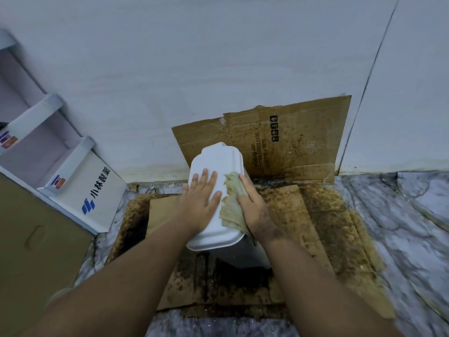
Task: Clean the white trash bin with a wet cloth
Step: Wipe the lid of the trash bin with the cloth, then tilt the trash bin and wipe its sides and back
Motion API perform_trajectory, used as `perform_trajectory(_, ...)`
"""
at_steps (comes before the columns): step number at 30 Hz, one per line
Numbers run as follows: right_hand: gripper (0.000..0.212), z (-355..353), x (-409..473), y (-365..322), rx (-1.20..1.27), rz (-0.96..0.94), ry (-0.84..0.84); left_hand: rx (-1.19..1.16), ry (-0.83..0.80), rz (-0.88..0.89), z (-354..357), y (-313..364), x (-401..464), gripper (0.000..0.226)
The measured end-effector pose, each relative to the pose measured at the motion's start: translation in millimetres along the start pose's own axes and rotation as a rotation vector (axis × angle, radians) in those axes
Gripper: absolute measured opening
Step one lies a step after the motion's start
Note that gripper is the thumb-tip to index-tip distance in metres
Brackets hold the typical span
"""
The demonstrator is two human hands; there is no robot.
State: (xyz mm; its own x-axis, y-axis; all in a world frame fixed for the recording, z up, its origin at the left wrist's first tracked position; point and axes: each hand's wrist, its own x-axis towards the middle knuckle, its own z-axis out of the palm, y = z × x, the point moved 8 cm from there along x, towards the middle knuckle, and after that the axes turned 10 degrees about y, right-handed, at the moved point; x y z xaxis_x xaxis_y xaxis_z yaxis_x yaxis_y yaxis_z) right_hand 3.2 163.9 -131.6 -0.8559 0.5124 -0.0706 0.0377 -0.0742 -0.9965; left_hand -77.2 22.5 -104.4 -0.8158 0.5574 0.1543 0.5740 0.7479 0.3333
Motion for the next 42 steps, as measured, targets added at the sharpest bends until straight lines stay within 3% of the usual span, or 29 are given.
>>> perform_trajectory(6,0.054,30,-7,9,0.042,0.048,-0.041,-0.051,0.010,0.015,-3,-19,-5,0.057)
perform_trajectory(11,0.053,31,-19,14,0.130,0.111,0.026,-0.098,0.007,0.023,-6,-25,-6,0.056)
perform_trajectory(14,0.059,32,-27,23,0.022,0.123,0.047,-0.206,-0.012,-0.063,-8,-26,0,0.058)
perform_trajectory(17,0.066,38,-34,28,-0.038,0.036,0.065,-0.305,0.117,-0.164,-18,-26,6,0.063)
perform_trajectory(19,0.068,45,-36,30,-0.103,-0.057,0.091,-0.325,0.173,-0.147,-18,-32,4,0.068)
perform_trajectory(23,0.071,67,-35,43,-0.291,-0.110,0.135,-0.346,0.069,-0.074,-4,-63,2,0.063)
perform_trajectory(27,0.071,98,-29,54,-0.478,-0.206,0.006,-0.518,0.100,-0.288,-10,-91,7,0.079)
perform_trajectory(30,0.064,84,-23,81,-0.599,-0.288,-0.063,-0.521,0.076,-0.301,-10,-99,2,0.088)
perform_trajectory(34,0.069,8,3,167,-0.682,-0.067,0.040,-0.481,0.004,-0.279,-9,-101,-4,0.083)
perform_trajectory(37,0.078,-20,10,194,-0.728,0.089,0.133,-0.492,-0.004,-0.285,-9,-103,-3,0.079)
perform_trajectory(40,0.071,22,9,162,-0.775,0.160,0.103,-0.517,-0.015,-0.293,-8,-110,-4,0.080)
perform_trajectory(42,0.066,77,12,114,-0.738,0.020,0.004,-0.555,-0.015,-0.298,-8,-113,-3,0.081)
